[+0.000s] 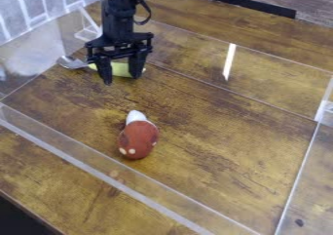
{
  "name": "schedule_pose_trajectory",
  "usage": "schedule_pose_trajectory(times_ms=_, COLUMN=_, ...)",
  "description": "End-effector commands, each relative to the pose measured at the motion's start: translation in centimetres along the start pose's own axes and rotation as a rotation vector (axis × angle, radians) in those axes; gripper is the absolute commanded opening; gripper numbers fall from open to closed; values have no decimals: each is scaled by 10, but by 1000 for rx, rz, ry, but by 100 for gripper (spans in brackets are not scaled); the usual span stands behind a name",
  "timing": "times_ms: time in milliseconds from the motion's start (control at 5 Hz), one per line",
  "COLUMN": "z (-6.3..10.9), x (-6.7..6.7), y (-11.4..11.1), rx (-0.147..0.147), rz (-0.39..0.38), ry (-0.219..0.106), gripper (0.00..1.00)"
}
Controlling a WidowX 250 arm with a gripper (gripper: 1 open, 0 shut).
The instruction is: Move the green spoon to the left
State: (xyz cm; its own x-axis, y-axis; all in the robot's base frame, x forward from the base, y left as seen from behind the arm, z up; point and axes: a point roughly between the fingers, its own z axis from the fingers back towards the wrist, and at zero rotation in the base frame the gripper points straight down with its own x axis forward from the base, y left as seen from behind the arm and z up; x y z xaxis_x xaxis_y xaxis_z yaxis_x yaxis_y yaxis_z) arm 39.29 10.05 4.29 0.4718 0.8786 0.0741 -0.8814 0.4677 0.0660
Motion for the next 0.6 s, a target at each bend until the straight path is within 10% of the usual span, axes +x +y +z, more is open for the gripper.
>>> schedule_pose_trajectory(times_ms=0, z=17, x=12, y=0, rx=-45, rz=22, ry=-34, gripper=0)
schedule_pose_trajectory(times_ms=200, z=17, x=13, y=0, rx=-38, rz=12, ry=-21, gripper=100)
schedule_pose_trajectory(times_ms=400, z=18, x=13, y=2, rx=-28, rz=1, ry=-9, gripper=100)
